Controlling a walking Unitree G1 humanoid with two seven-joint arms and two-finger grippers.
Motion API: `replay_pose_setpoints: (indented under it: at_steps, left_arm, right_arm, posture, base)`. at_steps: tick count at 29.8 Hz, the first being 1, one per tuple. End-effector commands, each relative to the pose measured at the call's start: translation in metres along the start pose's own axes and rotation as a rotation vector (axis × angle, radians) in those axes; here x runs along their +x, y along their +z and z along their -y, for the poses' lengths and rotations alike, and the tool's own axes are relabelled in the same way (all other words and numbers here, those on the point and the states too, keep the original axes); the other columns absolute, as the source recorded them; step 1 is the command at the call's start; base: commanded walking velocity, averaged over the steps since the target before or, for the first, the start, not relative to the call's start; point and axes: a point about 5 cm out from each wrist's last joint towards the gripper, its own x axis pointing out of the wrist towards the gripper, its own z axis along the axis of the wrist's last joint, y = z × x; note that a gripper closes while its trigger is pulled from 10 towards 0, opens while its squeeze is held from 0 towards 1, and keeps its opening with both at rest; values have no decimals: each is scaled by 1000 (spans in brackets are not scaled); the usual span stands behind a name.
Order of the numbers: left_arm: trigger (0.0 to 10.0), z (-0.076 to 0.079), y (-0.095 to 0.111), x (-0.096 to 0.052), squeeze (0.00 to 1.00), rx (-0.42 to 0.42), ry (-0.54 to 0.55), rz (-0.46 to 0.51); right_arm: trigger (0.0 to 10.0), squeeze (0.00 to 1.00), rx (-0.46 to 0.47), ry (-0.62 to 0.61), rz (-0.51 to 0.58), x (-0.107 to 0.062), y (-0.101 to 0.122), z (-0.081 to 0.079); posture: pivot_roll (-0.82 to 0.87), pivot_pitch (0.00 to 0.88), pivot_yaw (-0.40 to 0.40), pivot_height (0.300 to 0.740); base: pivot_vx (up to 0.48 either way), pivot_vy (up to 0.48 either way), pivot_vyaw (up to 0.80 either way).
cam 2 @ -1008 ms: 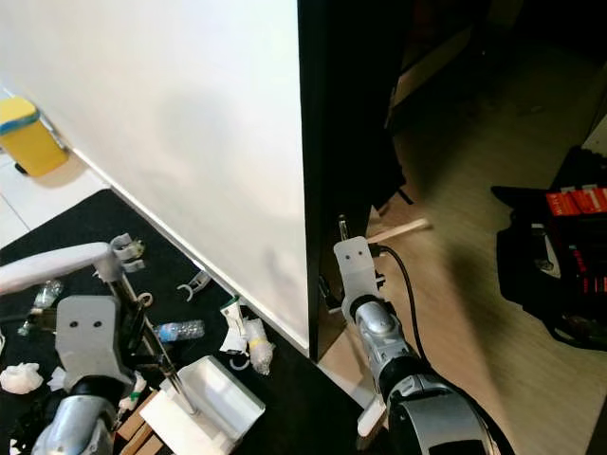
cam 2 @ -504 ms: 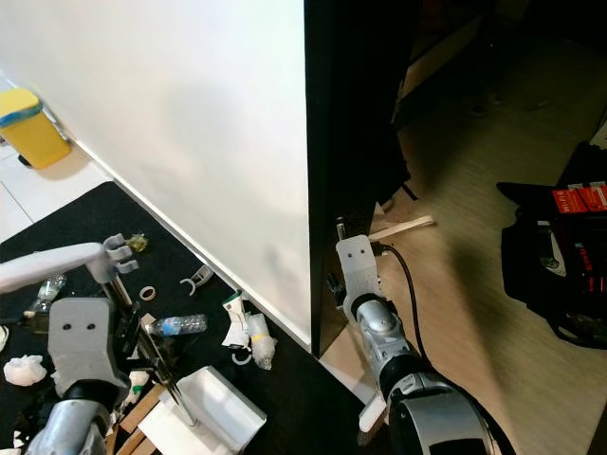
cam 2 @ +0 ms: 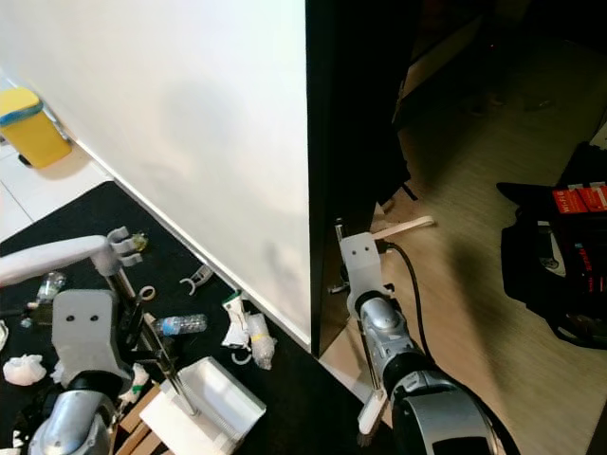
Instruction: Sweep floor
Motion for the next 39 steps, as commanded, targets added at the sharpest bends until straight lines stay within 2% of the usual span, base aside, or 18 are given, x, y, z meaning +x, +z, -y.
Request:
replay_pose_setpoints:
  at_steps: [1, 3, 5, 12, 18, 19, 22, 26, 36, 39]
  left_arm:
    - [10000, 2, -3, 2, 0, 5, 6, 8]
    - [10000, 8, -5, 7, 0, -9, -6, 12]
    - [10000, 11, -6, 10, 0, -15, -11, 13]
    - [10000, 18, -7, 20, 0, -37, -24, 25]
    - [10000, 21, -8, 27, 0, -45, -26, 37]
    - [10000, 21, -9, 28, 0, -45, -24, 43]
    - [10000, 21, -9, 29, 0, -46, -24, 45]
    - [10000, 19, -9, 30, 0, -46, -14, 55]
    - [10000, 20, -10, 31, 0, -51, -11, 63]
    - [10000, 21, -10, 32, 0, -55, -12, 66]
  right_arm:
    - [10000, 0, 41, -29, 22, -1, 1, 9]
    - [10000, 0, 76, -52, 74, -2, 8, 21]
    - [10000, 0, 86, -57, 93, -3, 10, 25]
    - [10000, 0, 130, -9, 177, -5, 18, 29]
    - [10000, 0, 138, 76, 168, -8, 9, 18]
    - [10000, 0, 99, 127, 132, -11, -4, 6]
    - [10000, 0, 87, 145, 118, -13, -9, 3]
    - [10000, 0, -6, 220, 63, -23, -31, -11]
    - [10000, 0, 24, 232, 126, -23, -23, -10]
    - [10000, 0, 19, 247, 197, -20, -6, -4]
  posture:
    - [292, 333, 12, 740]
    - [267, 319, 8, 740]
    - [250, 309, 6, 740]
    - [221, 286, 0, 740]
    - [207, 272, -5, 740]
    - [207, 272, -5, 740]
    - [209, 271, -6, 740]
    - [210, 269, -9, 740]
    - [200, 265, -14, 740]
    - [190, 261, -16, 740]
  base:
    - [0, 0, 0]
    - [0, 0, 0]
    - [0, 0, 0]
    - [0, 0, 0]
    - [0, 0, 0]
    - [0, 0, 0]
    - [0, 0, 0]
    - [0, 0, 0]
    - [0, 0, 0]
    - [0, 0, 0]
